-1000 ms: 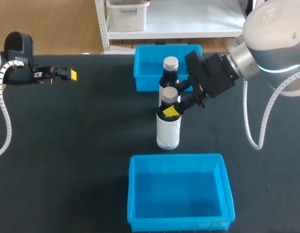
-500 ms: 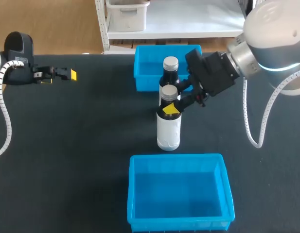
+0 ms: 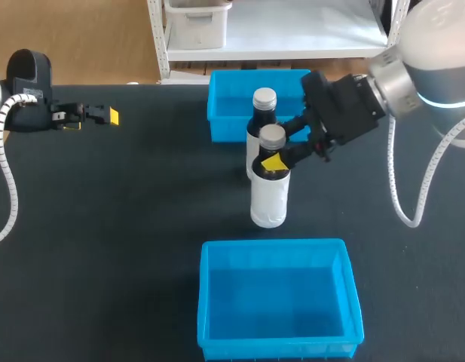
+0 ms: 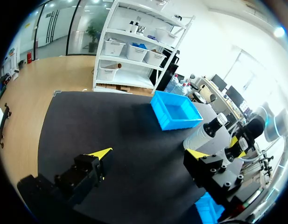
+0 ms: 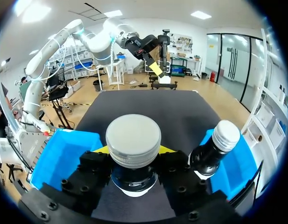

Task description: Pick up the bottle, and place it in the far bin if it is heavy, or in the near bin if it is light.

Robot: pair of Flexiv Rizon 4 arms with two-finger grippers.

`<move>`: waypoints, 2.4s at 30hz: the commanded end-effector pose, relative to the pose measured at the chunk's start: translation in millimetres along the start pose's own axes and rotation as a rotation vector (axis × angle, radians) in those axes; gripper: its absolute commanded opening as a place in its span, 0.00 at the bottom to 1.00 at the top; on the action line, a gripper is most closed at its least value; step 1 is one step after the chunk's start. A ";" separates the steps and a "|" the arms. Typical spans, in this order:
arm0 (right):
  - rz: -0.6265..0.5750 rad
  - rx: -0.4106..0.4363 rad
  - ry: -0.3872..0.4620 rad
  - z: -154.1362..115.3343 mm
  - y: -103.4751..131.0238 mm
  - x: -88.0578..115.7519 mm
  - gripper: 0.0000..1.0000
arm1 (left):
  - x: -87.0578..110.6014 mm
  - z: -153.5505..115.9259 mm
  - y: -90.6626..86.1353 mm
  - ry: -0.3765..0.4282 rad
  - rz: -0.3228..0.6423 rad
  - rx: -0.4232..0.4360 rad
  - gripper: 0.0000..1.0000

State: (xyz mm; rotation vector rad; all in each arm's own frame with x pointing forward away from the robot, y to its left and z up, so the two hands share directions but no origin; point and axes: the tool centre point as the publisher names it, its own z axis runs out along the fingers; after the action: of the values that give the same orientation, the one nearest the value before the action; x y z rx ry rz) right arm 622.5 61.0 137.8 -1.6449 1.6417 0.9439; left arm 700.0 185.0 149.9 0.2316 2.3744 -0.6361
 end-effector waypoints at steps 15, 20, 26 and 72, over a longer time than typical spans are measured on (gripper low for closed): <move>-0.026 0.055 -0.011 -31.0 -3.5 -6.7 0.00 | 0.0 0.0 0.0 0.000 0.000 0.000 1.00; -0.038 0.067 -0.006 -41.8 -7.9 -6.1 0.00 | 0.0 0.0 0.0 0.000 0.000 0.000 1.00; -0.048 0.073 0.017 -55.9 -14.5 -1.9 0.00 | 0.0 0.0 0.0 0.000 0.000 0.000 1.00; 0.033 0.159 0.034 -141.7 -97.5 12.9 0.00 | 0.0 0.0 0.0 0.000 0.000 0.000 1.00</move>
State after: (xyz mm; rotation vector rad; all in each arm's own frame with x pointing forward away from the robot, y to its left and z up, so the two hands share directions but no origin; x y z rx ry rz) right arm 710.2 -62.7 194.0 -1.5196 1.7265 0.7573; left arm 700.0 185.0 149.9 0.2316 2.3744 -0.6361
